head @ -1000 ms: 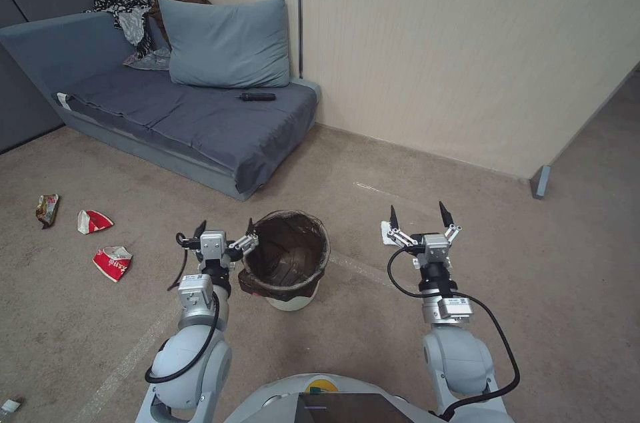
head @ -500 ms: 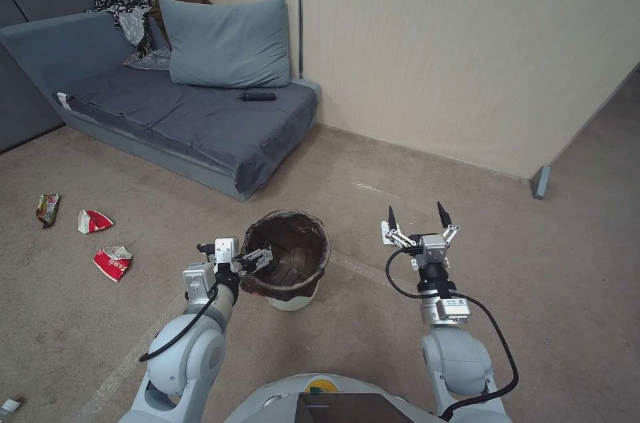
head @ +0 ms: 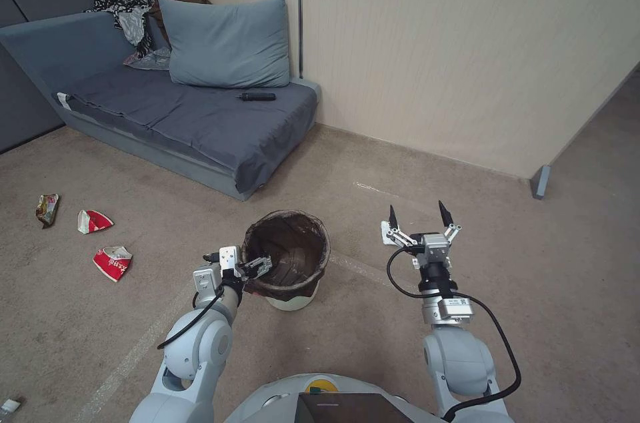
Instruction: Pick up the trash bin, then pick up the garbage from the floor and place it into the trash bin.
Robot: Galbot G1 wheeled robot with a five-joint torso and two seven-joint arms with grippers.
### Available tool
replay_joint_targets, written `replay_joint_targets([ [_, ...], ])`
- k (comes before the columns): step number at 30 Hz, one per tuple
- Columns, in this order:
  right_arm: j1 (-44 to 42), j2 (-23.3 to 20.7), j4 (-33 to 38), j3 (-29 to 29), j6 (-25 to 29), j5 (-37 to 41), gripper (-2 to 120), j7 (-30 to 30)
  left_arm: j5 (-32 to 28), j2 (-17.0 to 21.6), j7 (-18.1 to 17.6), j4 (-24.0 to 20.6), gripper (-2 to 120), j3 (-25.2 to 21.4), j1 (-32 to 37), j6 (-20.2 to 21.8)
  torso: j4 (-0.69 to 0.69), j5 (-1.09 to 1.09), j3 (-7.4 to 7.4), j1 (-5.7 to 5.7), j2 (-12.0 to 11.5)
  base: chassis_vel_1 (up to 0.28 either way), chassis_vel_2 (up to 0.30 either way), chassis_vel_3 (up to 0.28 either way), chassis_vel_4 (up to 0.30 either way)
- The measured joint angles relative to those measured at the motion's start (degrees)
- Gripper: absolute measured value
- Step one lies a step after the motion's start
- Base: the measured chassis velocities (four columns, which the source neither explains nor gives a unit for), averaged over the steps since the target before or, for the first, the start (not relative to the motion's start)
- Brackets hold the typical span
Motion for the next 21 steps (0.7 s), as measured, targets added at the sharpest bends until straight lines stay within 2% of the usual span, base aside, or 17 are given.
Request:
replay_joint_targets([
  [7, -0.03, 0.00, -0.16, -0.27, -0.05, 0.14, 100, -0.20, -0.88, -0.94, -1.65, 5.14, 100, -0.87, -1.88, 0.14, 0.00, 0.00, 0.00, 0.00, 0.00, 0.000, 0.000, 0.000, 0.000],
  [13, -0.03, 0.00, -0.46, -0.37, -0.01, 0.15, 100, -0.36, -2.12, -1.53, -3.35, 7.29, 99, -1.38, -3.30, 0.27, 0.00, 0.01, 0.00, 0.00, 0.00, 0.000, 0.000, 0.000, 0.000],
  [21, -0.19, 0.00, -0.52, -0.36, 0.19, 0.15, 100, -0.55, -7.18, -1.85, -5.17, 9.77, 95, -1.47, -5.77, 2.14, 0.00, 0.01, 0.00, 0.00, 0.00, 0.000, 0.000, 0.000, 0.000],
])
